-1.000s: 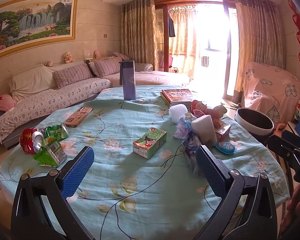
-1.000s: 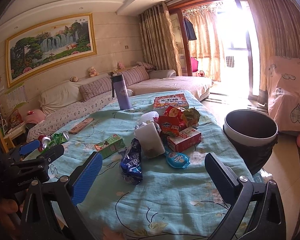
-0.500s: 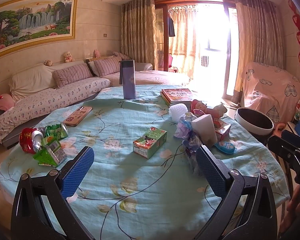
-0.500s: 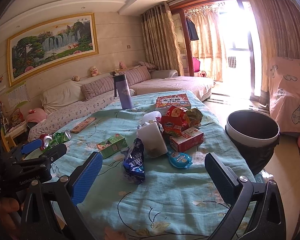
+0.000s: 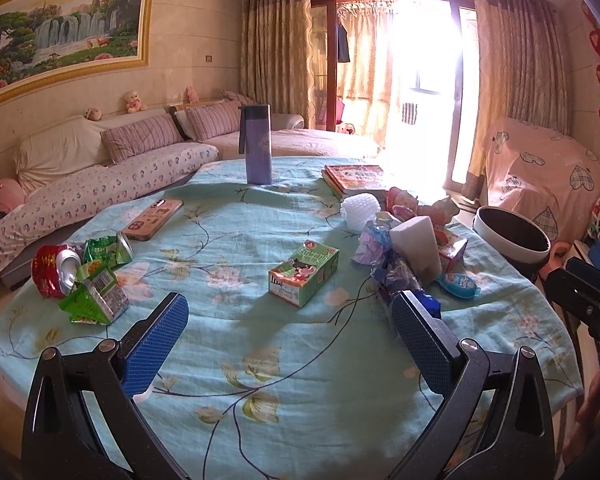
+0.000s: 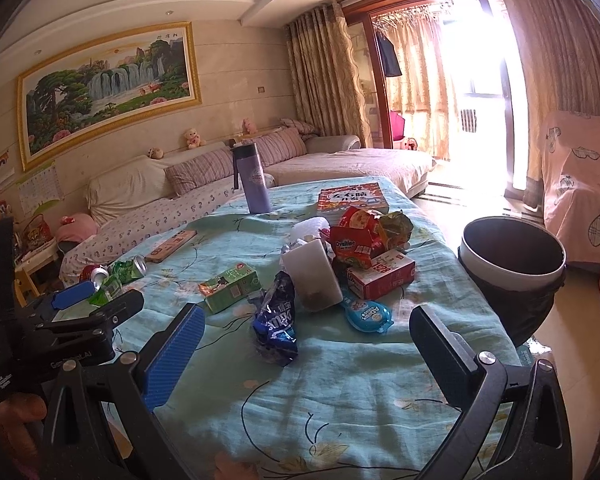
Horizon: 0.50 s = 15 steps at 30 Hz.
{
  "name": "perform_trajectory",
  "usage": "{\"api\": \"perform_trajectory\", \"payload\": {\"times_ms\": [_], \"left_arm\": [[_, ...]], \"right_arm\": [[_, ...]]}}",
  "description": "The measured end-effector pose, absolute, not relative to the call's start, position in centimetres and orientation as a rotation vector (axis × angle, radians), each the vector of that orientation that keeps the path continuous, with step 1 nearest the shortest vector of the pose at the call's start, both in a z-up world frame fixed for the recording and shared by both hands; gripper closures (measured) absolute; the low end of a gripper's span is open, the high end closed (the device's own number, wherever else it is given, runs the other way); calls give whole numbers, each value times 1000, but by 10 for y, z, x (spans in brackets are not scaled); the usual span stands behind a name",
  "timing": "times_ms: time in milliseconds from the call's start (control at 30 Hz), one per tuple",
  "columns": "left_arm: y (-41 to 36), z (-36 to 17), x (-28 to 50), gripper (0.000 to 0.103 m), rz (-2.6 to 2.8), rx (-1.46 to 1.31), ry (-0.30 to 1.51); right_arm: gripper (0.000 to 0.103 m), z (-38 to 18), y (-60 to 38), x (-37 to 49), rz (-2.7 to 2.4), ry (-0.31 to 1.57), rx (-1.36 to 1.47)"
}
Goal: Collect trash
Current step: 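Grasp the green milk carton with the left tool while the right tool grasps the blue snack bag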
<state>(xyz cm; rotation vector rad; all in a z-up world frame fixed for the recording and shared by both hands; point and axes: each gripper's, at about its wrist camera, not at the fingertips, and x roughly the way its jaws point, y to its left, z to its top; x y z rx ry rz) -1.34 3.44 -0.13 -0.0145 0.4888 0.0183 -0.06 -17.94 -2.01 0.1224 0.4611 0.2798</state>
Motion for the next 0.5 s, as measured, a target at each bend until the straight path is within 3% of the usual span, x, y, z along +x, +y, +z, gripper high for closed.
{"api": "perform_trajectory", "payload": {"times_ms": [233, 500], "left_arm": [[52, -18, 20, 0, -34, -1, 559], [65, -46, 83, 0, -100, 46, 657]], "right_arm": [[2, -36, -167, 19, 326, 547, 147], [21, -62, -151, 58, 401, 692, 193]]}}
